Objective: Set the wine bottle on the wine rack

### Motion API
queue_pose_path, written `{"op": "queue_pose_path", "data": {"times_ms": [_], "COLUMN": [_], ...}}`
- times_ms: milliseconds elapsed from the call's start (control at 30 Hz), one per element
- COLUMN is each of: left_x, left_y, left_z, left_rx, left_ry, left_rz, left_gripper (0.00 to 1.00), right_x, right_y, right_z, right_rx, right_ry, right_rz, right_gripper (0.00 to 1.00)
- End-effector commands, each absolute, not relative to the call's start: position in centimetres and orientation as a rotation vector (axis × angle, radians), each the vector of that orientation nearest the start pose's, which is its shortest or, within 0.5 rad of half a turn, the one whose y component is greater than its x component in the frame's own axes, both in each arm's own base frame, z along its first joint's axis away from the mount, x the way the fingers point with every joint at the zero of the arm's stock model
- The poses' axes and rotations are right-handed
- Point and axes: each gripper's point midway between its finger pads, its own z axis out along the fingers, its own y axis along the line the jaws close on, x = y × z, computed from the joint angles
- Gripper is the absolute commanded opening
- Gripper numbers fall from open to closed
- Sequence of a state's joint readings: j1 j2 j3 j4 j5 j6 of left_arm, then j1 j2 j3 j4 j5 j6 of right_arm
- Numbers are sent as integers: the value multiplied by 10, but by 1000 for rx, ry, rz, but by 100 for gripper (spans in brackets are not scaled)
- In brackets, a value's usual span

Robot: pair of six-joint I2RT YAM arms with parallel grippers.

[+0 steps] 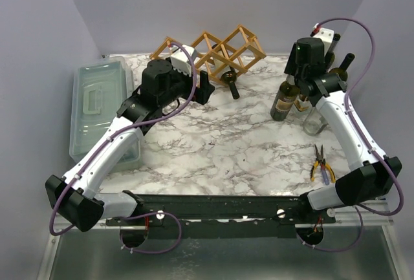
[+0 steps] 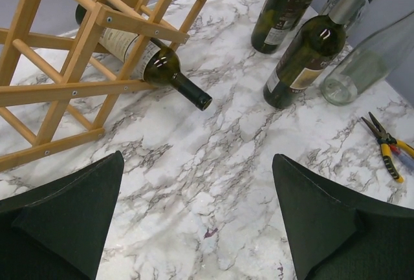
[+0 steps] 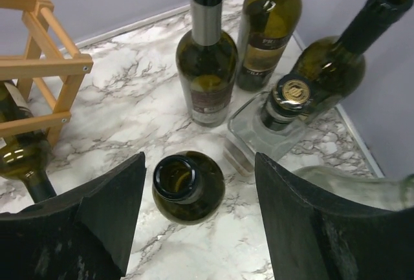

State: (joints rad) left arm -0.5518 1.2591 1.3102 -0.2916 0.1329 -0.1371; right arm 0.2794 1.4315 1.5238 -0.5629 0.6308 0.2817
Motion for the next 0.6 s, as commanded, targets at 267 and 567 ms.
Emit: {"op": "queue_pose_path", "data": {"times_ms": [267, 567], "left_x": [336, 337], "left_y": [-243, -244], "left_z": [334, 330], "left_rx": [490, 480], "left_ry": [1777, 1789], "left_rz": [-553, -547], "left_gripper": [99, 99], "right_x": [442, 444], "right_y": [32, 31], "right_z": [272, 253], "right_rx": [301, 301], "right_ry": [1972, 1989], "right_rz": [-292, -306], "right_gripper": [55, 47]}}
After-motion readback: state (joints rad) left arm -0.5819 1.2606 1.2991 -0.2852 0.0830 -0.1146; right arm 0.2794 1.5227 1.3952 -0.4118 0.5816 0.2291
